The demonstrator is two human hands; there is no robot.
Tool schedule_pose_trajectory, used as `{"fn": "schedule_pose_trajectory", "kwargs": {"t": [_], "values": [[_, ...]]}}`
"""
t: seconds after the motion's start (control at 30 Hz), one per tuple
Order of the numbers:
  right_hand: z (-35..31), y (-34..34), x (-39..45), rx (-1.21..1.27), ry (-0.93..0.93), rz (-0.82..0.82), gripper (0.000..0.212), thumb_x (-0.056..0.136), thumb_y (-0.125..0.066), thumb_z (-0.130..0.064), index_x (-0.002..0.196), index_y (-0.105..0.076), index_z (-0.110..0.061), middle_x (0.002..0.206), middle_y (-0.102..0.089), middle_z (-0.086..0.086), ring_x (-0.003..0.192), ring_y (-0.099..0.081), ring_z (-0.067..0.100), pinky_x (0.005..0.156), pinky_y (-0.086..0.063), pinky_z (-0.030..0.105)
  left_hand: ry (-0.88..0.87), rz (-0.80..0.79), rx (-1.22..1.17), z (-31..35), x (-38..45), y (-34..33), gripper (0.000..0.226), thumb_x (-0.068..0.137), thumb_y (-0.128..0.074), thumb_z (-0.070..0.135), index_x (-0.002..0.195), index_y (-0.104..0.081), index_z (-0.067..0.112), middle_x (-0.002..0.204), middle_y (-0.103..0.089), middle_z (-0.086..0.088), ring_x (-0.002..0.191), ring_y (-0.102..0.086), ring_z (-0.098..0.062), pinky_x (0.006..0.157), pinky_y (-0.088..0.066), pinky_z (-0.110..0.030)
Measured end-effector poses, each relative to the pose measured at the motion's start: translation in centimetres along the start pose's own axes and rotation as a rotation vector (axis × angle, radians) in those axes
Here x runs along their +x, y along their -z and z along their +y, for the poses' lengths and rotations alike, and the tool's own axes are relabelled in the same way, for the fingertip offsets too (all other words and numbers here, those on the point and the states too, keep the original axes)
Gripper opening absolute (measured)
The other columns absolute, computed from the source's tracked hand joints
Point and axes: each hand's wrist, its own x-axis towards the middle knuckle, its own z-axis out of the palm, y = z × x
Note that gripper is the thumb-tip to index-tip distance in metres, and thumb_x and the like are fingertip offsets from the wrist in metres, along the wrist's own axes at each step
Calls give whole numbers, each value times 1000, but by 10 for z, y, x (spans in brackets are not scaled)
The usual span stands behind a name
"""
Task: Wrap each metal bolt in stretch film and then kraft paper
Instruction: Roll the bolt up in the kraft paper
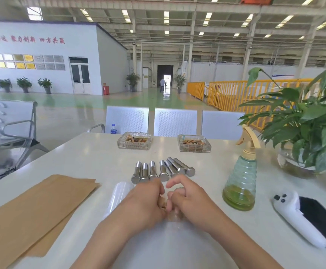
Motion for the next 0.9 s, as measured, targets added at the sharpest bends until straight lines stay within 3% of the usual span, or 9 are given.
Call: {"fn": "schedule_pose_trajectory", "kwargs": {"t": [0.13,0.2,0.3,0.47,0.57,0.63,0.7,0.8,0.9], "values": [[5,-3,-2,63,-17,46,29,94,-46,0,103,-60,-23,70,-71,-1,61,-57,9,59,-45,21,11,-67,-53,1,-2,16,4,85,-69,25,89,-71,24,74,-67,15,51,-51,9,50,-38,-7],[7,-2,-1,112,-19,78,27,95,-47,1,104,-60,-21,70,-71,1,63,-57,13,64,-47,29,31,-47,-84,1,-1,16,16,88,-63,16,82,-74,25,59,-63,16,47,-51,8,48,-36,-5],[10,-2,-3,142,10,124,28,95,-48,3,103,-60,-21,73,-74,3,66,-60,14,68,-51,34,62,0,-51,3,-1,11,7,83,-72,21,83,-79,20,51,-60,17,44,-51,9,47,-38,-4],[18,-13,-12,34,111,182,29,85,-65,-1,96,-63,-27,82,-75,-3,73,-66,6,71,-52,18,116,-11,-24,7,2,13,3,78,-79,26,79,-80,24,40,-54,21,37,-50,6,41,-34,-6],[22,-21,-15,-64,205,219,28,77,-71,1,86,-69,-25,83,-72,-9,78,-66,8,73,-51,17,143,-69,75,11,7,17,13,77,-79,26,89,-75,24,63,-63,17,45,-53,5,44,-35,-7],[22,-26,-15,-169,275,223,25,77,-73,-3,83,-70,-26,83,-68,-21,84,-65,7,75,-50,16,197,-114,82,11,11,20,29,77,-79,20,102,-64,22,90,-69,5,52,-61,-6,52,-44,-14],[22,-30,-15,-258,328,232,24,79,-73,-7,85,-70,-30,82,-64,-25,87,-63,6,79,-51,22,232,-139,67,9,15,22,38,77,-77,14,108,-56,18,102,-73,-6,57,-65,-15,59,-48,-19],[24,-31,-17,-355,368,248,20,84,-70,-13,92,-69,-32,84,-62,-24,90,-60,4,82,-51,27,250,-161,40,8,17,23,44,78,-77,11,114,-53,18,103,-77,-10,61,-67,-16,70,-54,-24],[23,-33,-19,-500,411,235,14,93,-62,-23,98,-68,-34,92,-62,-19,91,-52,3,81,-47,26,219,-180,1,7,16,29,56,77,-79,11,125,-51,22,90,-79,2,61,-68,-8,68,-54,-19]]}}
